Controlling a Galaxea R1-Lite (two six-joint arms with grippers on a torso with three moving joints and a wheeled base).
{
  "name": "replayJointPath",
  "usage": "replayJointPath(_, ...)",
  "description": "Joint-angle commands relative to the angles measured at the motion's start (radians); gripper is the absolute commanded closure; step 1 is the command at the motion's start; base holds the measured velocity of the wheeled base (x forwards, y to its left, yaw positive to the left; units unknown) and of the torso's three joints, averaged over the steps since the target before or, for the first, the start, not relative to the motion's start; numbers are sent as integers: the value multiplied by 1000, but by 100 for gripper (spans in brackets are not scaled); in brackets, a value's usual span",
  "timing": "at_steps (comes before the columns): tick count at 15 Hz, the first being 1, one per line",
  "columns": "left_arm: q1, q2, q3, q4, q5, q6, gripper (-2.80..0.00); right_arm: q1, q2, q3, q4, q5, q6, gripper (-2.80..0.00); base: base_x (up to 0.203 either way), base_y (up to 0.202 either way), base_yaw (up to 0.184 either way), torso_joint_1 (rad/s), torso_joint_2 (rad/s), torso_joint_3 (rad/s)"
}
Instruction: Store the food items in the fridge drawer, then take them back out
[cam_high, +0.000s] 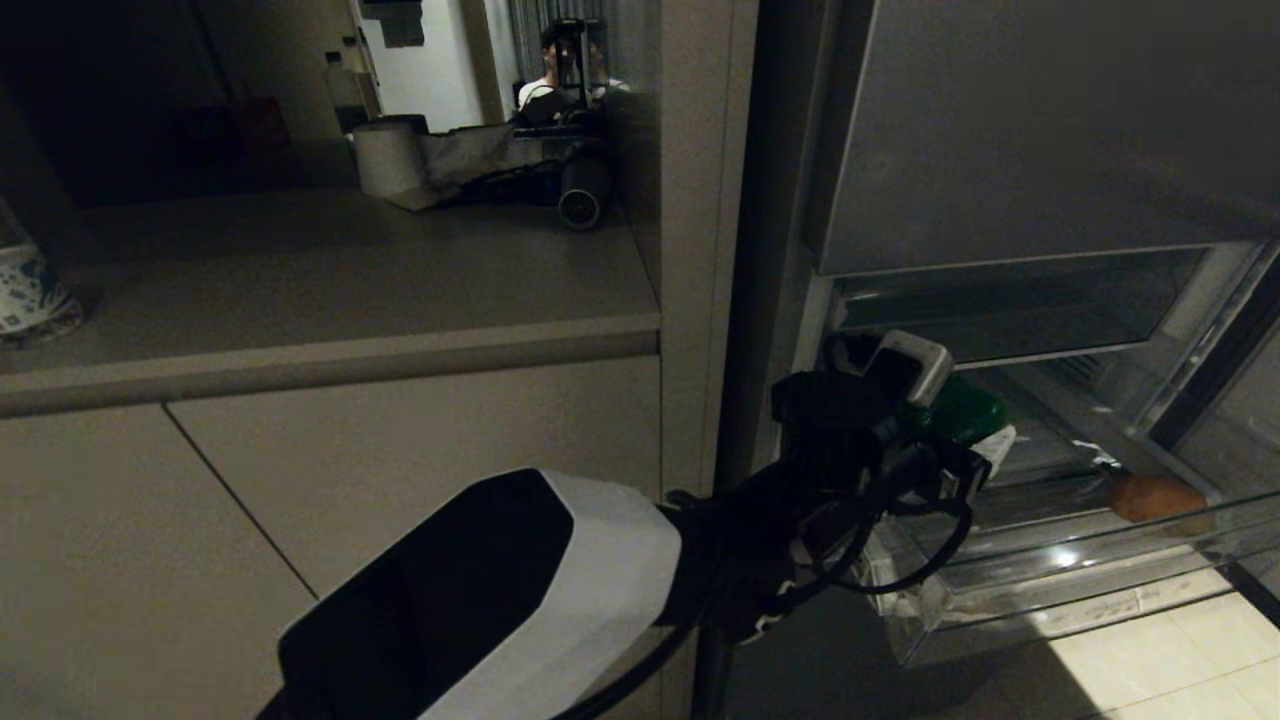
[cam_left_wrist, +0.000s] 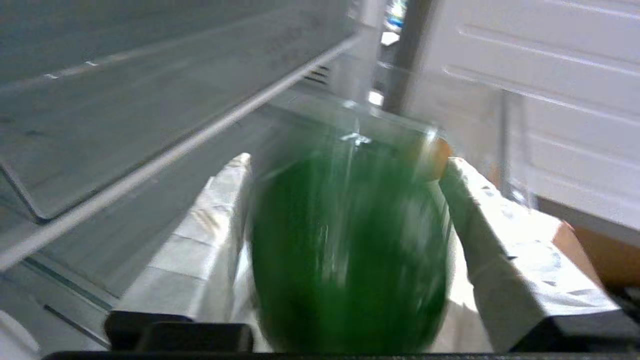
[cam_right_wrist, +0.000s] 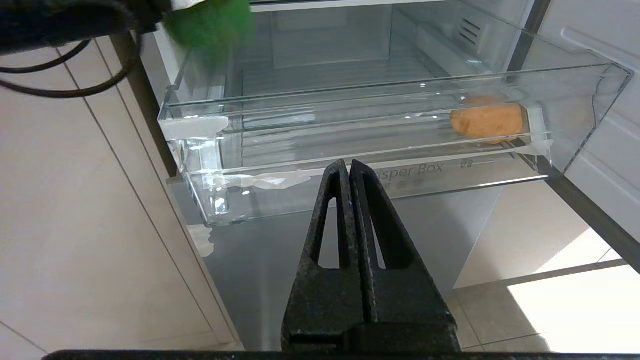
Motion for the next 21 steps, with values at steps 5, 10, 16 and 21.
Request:
replayJointPath(5,2,47,-49,5,35,-2,-280,0,1,31,-1,0,0,0,0,0,0,0,0,0)
replayJointPath(10,4,-63,103,5,115,-2,-280,1,1,31,-1,0,0,0,0,0,0,0,0,0)
replayJointPath(16,83,-477,648,-66,124,-6,0,1,1,31,-1,0,0,0,0,0,0,0,0,0)
replayJointPath(21,233,-823,913,-112,156,1,0,-1,1,31,-1,0,0,0,0,0,0,0,0,0)
